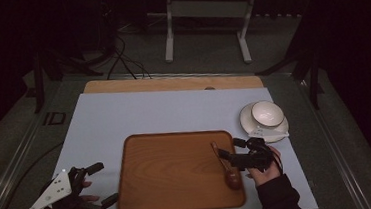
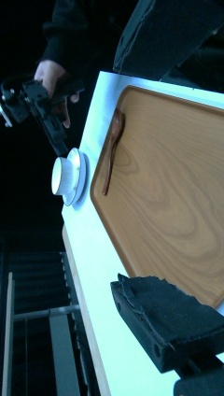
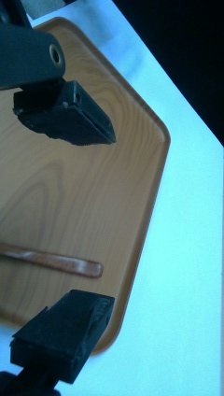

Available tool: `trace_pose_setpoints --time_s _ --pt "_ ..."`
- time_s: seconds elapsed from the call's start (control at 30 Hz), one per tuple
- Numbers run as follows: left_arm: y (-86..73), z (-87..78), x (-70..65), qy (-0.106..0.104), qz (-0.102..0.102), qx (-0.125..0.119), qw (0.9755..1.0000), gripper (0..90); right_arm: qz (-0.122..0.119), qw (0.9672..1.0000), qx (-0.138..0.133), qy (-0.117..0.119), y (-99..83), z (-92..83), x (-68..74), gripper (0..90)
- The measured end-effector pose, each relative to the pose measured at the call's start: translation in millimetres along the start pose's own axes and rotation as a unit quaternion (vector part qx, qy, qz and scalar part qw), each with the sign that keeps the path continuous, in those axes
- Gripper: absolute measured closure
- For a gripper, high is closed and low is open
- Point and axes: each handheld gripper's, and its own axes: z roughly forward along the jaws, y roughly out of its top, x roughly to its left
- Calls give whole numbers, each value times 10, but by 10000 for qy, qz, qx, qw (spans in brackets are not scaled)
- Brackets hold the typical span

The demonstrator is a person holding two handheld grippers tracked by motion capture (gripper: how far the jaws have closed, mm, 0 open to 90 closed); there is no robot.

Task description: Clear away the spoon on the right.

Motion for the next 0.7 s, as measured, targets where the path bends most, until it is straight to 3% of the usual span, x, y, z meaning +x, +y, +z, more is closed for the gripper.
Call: trace_pose_setpoints --time_s 0.23,0.33,0.37,0.7 --pt "2 10 -5 18 1 11 10000 0 -101 9997 -127 154 -149 -291 2 183" --pt "2 14 -9 21 10 20 10000 0 -123 9997 -98 191 -173 -320 1 183" --pt "2 15 -12 14 16 28 10000 0 -287 9995 -14 152 -243 -392 -6 183" --pt "-1 11 -10 22 23 27 10000 0 -640 9978 133 129 -420 -448 -90 182"
